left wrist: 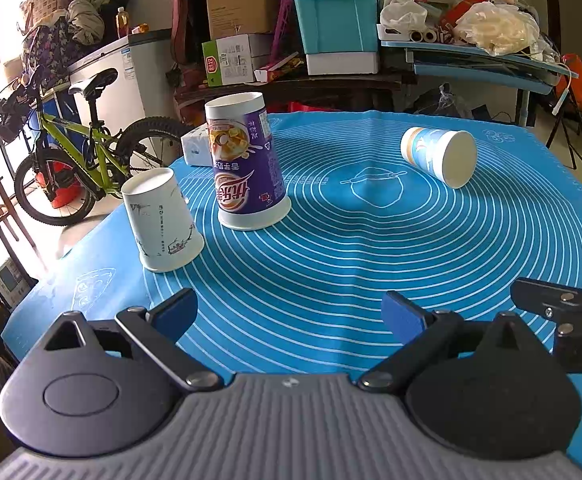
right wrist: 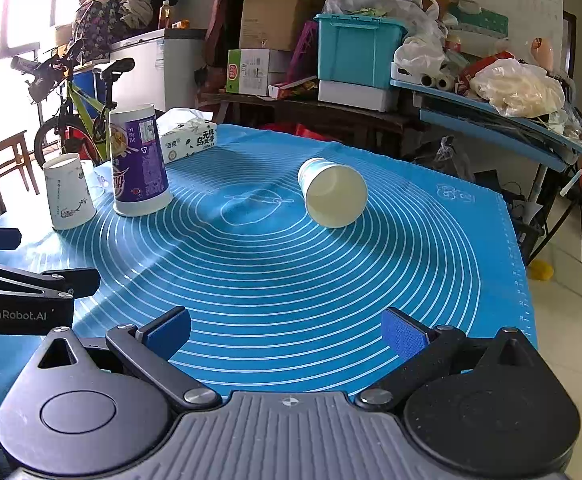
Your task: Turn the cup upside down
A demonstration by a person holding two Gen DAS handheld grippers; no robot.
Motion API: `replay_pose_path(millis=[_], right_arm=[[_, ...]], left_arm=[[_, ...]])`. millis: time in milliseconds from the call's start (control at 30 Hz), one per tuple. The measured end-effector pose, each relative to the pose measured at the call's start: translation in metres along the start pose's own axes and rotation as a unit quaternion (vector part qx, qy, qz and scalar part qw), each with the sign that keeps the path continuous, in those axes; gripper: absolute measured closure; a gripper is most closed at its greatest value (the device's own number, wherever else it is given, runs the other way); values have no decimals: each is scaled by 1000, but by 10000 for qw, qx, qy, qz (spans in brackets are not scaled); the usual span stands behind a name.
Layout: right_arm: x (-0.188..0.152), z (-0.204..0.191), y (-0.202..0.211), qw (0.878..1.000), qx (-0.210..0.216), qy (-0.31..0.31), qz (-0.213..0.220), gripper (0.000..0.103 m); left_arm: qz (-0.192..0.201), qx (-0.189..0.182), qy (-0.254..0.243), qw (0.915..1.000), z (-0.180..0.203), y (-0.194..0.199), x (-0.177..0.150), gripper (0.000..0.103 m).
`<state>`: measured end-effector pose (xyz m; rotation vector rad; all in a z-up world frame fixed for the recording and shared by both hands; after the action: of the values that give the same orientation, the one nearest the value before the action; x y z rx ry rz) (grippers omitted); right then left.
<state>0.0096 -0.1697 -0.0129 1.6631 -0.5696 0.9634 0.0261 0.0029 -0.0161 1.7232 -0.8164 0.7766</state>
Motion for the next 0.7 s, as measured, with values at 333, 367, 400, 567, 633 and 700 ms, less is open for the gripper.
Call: replay_pose_path(millis=[333, 367, 400, 567, 633, 700], right_arm=[[0, 0, 0, 10000, 3, 1, 3, 0], [0, 1, 0, 10000, 6, -1, 5, 0], [0, 0, 0, 10000, -2, -2, 3, 0], [-1, 1, -1, 10000, -16, -4, 5, 0], [-1, 1, -1, 10000, -14, -3, 2, 0], [-1, 1, -1, 10000, -10, -1, 1, 0]], left_arm=[[-1, -1, 0, 10000, 0, 0, 0, 5], [2, 0, -4, 10000, 0, 0, 0, 5], [3, 5, 3, 10000, 0, 0, 0, 5], [0, 7, -2, 10000, 0, 0, 0, 5], [-3, 8, -3, 10000, 0, 0, 0, 5], [-3, 8, 0, 10000, 0, 0, 0, 5]])
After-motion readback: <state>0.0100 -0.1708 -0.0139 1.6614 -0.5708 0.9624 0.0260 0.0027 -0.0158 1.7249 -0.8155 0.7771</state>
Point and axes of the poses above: each gripper's, at about its wrist camera, not at the fingertips, and y roughly against the way its jaws point, z to its right, x to its top, the point moved 3 cm from there along -y, roughly the way its jaws point, and after that the axes turned 13 degrees about x, right-handed, at the moved point
